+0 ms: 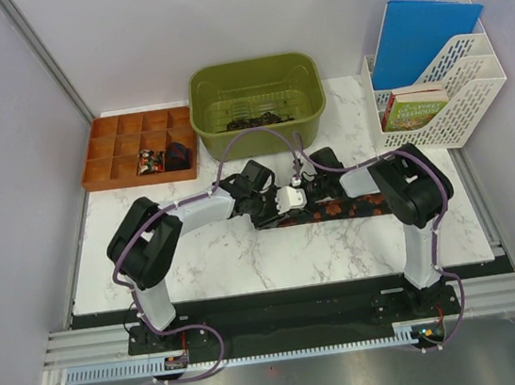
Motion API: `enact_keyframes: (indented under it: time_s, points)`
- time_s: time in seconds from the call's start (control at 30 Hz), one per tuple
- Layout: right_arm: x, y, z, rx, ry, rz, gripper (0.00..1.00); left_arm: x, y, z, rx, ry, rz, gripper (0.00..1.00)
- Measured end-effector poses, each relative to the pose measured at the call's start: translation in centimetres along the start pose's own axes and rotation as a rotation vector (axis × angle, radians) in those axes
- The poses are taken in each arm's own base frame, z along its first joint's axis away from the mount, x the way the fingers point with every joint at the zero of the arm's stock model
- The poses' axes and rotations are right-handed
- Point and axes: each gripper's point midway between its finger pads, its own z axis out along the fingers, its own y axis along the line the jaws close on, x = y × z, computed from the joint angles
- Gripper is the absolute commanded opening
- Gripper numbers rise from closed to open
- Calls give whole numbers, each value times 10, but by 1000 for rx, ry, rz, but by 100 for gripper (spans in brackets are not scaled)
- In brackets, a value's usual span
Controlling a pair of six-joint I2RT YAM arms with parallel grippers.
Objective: Roll the ties
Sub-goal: Roll the tie at the center of the board.
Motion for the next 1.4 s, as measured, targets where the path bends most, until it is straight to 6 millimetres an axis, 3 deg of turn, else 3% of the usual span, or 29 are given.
enact_keyframes:
  time_s: [0.6, 0.8, 1.03, 1.17, 1.4]
  points:
    - [3, -1, -11, 93, -68, 151, 0, -5, -1, 3, -4, -15, 39, 42]
    - [-2, -8, -4, 58, -6, 106, 0, 2, 3, -3, 9, -20, 45, 70]
    - [-2, -10, -5, 22, 29, 64, 0, 39, 22, -38, 12, -16, -98, 75]
    - [-2, -11, -5, 16, 33, 59, 0, 32, 23, -51, 15, -60, -106, 81]
    - [-2, -11, -5, 4, 29, 54, 0, 17, 7, -41, 77, -92, -76, 79]
